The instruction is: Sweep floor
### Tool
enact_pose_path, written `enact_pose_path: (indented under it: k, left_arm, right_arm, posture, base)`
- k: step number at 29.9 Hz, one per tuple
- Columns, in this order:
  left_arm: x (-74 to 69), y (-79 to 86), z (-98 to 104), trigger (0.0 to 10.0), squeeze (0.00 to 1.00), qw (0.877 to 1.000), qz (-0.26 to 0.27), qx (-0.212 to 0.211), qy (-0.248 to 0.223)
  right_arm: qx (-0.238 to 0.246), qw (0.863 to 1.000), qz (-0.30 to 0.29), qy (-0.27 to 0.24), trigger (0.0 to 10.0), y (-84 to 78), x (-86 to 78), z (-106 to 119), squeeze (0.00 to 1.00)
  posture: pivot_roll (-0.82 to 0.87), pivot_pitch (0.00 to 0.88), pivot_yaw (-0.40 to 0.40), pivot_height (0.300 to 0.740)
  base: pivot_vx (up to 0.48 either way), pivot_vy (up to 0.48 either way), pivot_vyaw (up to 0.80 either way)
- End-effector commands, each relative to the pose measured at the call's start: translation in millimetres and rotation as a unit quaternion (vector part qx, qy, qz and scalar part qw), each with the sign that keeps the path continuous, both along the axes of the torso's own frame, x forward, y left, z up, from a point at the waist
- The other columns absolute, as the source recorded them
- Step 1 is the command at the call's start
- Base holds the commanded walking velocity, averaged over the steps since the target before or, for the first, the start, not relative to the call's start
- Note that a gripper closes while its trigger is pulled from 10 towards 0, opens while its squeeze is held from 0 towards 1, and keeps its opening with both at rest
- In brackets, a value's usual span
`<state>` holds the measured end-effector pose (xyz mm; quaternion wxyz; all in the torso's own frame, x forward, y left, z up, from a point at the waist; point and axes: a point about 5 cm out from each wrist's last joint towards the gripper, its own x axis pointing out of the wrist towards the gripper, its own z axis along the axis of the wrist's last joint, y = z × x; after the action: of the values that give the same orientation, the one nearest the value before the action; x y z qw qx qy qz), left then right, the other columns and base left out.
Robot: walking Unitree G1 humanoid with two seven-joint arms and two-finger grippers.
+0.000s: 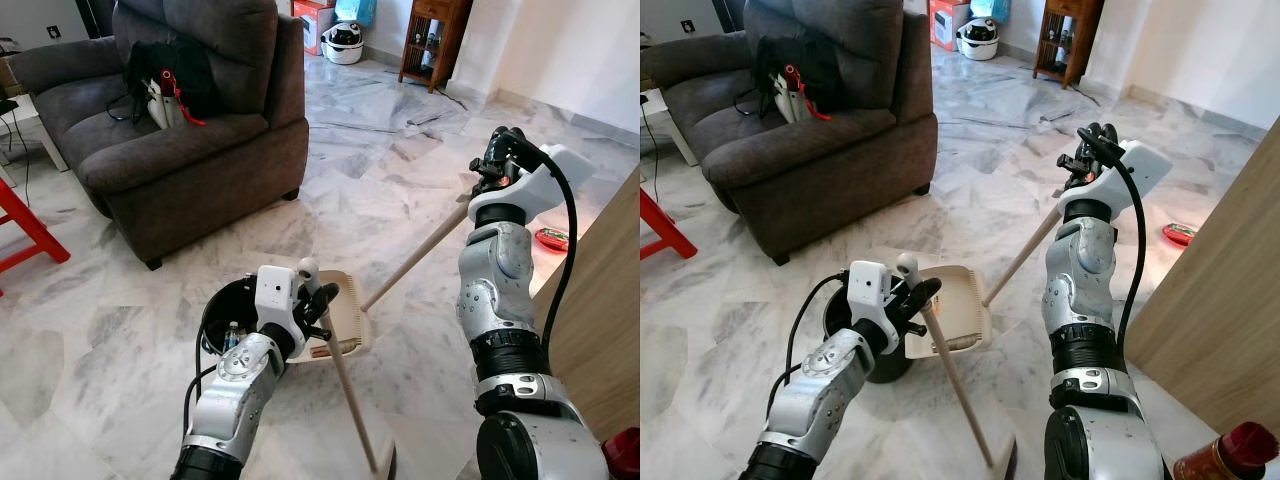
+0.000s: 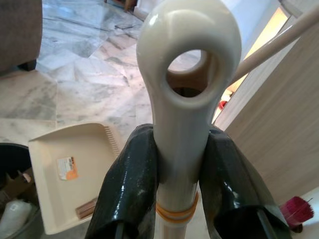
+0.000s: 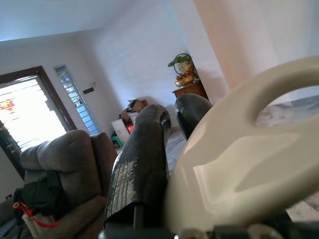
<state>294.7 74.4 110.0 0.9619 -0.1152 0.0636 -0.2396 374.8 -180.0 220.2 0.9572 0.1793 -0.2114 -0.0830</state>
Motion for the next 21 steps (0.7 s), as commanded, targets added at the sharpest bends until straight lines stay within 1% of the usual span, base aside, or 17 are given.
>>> enact_pose_path:
  k: [1, 2, 4, 9, 11, 14, 16, 17, 18, 19, 20, 21]
  left_arm:
    - [1.5, 3.0, 17, 10.0, 0.00, 0.999, 0.006, 0.003, -0.051]
    - [1.1, 4.6, 20, 10.0, 0.00, 0.998, 0.009, -0.001, -0.059]
    - [-0.9, 6.6, 22, 10.0, 0.00, 0.998, 0.002, 0.013, -0.069]
    - [-6.1, 8.7, 23, 10.0, 0.00, 0.998, -0.017, 0.015, -0.065]
    - [-8.2, 14.0, 29, 10.0, 0.00, 0.997, -0.017, 0.019, -0.075]
    - [-5.8, 20.0, 33, 10.0, 0.00, 0.995, 0.006, 0.027, -0.094]
    - [-2.4, 25.3, 40, 10.0, 0.00, 0.990, 0.035, 0.051, -0.128]
    - [-1.0, 26.9, 43, 10.0, 0.00, 0.988, 0.045, 0.055, -0.140]
    - [0.7, 30.1, 50, 10.0, 0.00, 0.981, 0.068, 0.067, -0.167]
    - [0.9, 30.7, 51, 10.0, 0.00, 0.980, 0.072, 0.069, -0.172]
    - [2.4, 32.5, 57, 10.0, 0.00, 0.975, 0.084, 0.081, -0.191]
    - [3.3, 33.6, 60, 10.0, 0.00, 0.971, 0.092, 0.089, -0.200]
  right_arm:
    - [-0.009, 0.999, 0.007, -0.040, 10.0, 3.3, -2.1, 18, 0.00]
    - [-0.009, 0.999, 0.008, -0.040, 10.0, 4.0, -1.9, 17, 0.00]
    - [-0.009, 0.999, 0.011, -0.039, 10.0, 5.3, -1.9, 17, 0.00]
    - [-0.010, 0.999, 0.014, -0.038, 10.0, 6.1, -1.6, 17, 0.00]
    - [-0.008, 0.999, 0.012, -0.035, 10.0, 5.2, -1.2, 16, 0.00]
    - [-0.009, 0.999, 0.013, -0.036, 10.0, 5.6, -1.1, 17, 0.00]
    - [-0.009, 0.999, 0.015, -0.037, 10.0, 6.5, -1.1, 17, 0.00]
    - [-0.009, 0.999, 0.015, -0.037, 10.0, 6.8, -1.1, 17, 0.00]
    - [-0.010, 0.999, 0.017, -0.036, 10.0, 7.2, -1.0, 16, 0.00]
    - [-0.010, 0.999, 0.017, -0.036, 10.0, 7.3, -1.0, 16, 0.00]
    - [-0.012, 0.999, 0.018, -0.034, 10.0, 7.5, -1.1, 15, 0.00]
    - [-0.014, 0.999, 0.019, -0.033, 10.0, 7.6, -1.1, 14, 0.00]
  posture:
    - [0.10, 0.000, -0.008, 0.740]
    - [0.10, 0.000, -0.008, 0.740]
    - [0.10, 0.000, -0.008, 0.740]
    - [0.10, 0.000, -0.008, 0.740]
    - [0.11, 0.000, -0.008, 0.740]
    - [0.11, 0.000, -0.009, 0.740]
    - [0.11, 0.000, -0.011, 0.740]
    - [0.11, 0.000, -0.011, 0.740]
    - [0.11, 0.000, -0.011, 0.740]
    - [0.11, 0.000, -0.011, 0.740]
    - [0.11, 0.000, -0.011, 0.740]
    - [0.11, 0.000, -0.013, 0.740]
  base:
    - [0.000, 0.000, 0.00]
    - [0.000, 0.000, 0.00]
    - [0.000, 0.000, 0.00]
    - [0.000, 0.000, 0.00]
    - [0.000, 0.000, 0.00]
    - [0.000, 0.000, 0.00]
    - [0.000, 0.000, 0.00]
    - [0.000, 0.000, 0.00]
    - [0.000, 0.000, 0.00]
    - [0.000, 0.000, 0.00]
    - [0.000, 0.000, 0.00]
    - [0.000, 0.000, 0.00]
